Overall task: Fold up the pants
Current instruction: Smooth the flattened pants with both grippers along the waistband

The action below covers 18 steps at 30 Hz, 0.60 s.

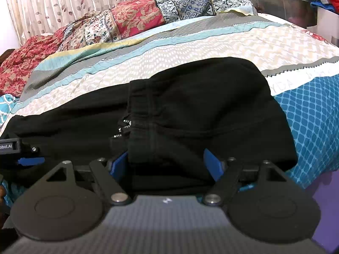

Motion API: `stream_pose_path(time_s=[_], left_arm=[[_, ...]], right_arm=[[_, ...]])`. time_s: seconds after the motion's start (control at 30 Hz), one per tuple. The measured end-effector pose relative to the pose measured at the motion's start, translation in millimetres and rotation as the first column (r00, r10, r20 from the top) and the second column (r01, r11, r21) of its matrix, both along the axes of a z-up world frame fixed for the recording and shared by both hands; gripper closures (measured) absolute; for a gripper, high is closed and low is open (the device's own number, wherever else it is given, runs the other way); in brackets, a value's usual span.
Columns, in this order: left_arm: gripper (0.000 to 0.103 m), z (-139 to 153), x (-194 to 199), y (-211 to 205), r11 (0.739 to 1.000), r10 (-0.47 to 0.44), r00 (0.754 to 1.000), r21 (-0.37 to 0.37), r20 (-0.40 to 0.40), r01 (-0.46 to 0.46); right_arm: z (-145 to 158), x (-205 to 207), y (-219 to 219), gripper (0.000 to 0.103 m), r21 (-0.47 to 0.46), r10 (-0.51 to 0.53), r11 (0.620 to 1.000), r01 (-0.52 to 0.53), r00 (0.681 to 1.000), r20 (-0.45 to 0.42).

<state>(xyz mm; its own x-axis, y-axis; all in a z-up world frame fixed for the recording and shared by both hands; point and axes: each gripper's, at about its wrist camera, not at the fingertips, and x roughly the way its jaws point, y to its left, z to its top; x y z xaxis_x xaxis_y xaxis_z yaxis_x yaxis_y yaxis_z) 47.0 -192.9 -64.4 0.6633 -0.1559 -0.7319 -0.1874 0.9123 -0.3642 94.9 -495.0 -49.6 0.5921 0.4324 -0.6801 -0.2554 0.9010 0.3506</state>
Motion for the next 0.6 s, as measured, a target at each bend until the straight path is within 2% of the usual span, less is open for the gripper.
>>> stream_pose_path(time_s=[0.23, 0.6], left_arm=[[0.022, -1.8, -0.3, 2.8, 1.000, 0.005, 1.000, -0.020, 0.000, -0.005], [0.013, -2.6, 0.9, 0.3, 1.000, 0.004, 1.000, -0.025, 0.011, -0.004]], right_arm=[[-0.1, 0.0, -1.5, 0.023, -0.001, 0.003, 1.000, -0.003, 1.000, 0.003], [0.0, 0.3, -3.2, 0.023, 0.002, 0.007, 1.000, -0.007, 1.000, 0.003]])
